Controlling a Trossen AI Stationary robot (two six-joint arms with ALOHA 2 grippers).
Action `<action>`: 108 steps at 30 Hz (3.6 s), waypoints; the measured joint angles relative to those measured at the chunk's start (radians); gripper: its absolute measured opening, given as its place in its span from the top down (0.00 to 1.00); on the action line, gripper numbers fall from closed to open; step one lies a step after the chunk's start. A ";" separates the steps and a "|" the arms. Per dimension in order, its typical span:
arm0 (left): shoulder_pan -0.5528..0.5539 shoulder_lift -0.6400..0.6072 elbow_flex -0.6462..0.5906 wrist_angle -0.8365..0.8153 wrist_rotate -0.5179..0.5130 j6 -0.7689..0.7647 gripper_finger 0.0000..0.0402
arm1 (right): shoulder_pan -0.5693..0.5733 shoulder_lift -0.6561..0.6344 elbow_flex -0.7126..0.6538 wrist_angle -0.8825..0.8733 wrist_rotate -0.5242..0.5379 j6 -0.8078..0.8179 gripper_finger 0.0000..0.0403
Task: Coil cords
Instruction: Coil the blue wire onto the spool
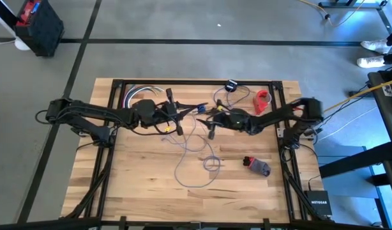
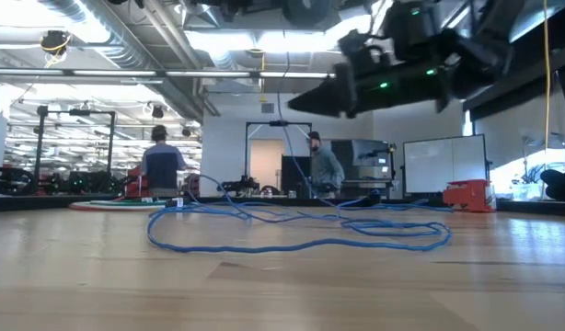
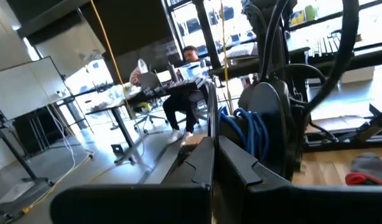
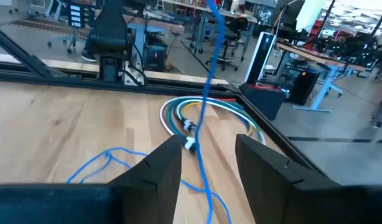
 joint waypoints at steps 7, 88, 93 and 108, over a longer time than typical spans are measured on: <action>-0.003 0.000 0.000 0.000 -0.001 0.001 1.00 | 0.000 0.104 0.109 -0.017 0.009 0.003 0.62; 0.008 0.027 0.003 -0.058 -0.157 -0.137 1.00 | 0.074 -0.110 0.233 -0.670 0.233 0.068 0.79; 0.009 0.025 0.001 -0.104 -0.160 -0.135 1.00 | 0.074 -0.194 0.235 -0.846 0.300 0.044 0.63; 0.009 0.024 0.002 -0.100 -0.159 -0.129 1.00 | 0.033 -0.214 -0.181 -0.149 0.120 -0.032 0.54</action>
